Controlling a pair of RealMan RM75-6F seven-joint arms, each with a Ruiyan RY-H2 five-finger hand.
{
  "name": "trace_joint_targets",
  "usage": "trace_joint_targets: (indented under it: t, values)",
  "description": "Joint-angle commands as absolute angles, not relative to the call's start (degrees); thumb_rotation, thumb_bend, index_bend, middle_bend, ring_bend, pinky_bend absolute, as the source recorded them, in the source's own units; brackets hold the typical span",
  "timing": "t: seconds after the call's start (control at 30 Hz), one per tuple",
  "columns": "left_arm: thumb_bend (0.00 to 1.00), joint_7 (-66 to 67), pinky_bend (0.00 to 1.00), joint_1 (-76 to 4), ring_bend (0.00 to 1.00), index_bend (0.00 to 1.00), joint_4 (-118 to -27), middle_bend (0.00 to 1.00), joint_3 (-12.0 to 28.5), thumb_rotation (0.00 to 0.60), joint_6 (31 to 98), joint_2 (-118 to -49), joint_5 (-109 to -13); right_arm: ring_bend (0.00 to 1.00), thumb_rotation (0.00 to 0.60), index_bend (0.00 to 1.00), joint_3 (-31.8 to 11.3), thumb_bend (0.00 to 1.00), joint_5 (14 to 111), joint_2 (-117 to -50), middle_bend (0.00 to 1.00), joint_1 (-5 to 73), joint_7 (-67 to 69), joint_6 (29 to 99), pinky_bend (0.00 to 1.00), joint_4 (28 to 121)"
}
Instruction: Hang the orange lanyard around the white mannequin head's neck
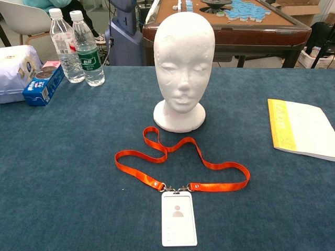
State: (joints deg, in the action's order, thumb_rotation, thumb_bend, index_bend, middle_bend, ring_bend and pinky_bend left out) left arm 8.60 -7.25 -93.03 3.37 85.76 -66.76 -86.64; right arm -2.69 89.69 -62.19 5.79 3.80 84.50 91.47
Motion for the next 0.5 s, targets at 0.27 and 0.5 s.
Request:
trace_joint_targets:
  t: [0.27,0.5]
  values:
    - [0.26,7.6,0.33,-7.8,0.26,0.30,-92.6,0.30,3.3,0.600,85.3,-66.6,-87.3,0.29,0.600,0.31,-2.8,0.17,90.1,-61.8,0.39,5.8,3.8,85.1,0.39,91.9]
    - [0.26,4.3,0.40,-9.0,0.39,0.31,-91.9,0.42,3.6,0.600,84.7,-65.3,-88.7,0.29,0.600,0.31,-3.5,0.17,90.9,-60.8,0.39,6.5,4.4,85.6,0.39,92.9]
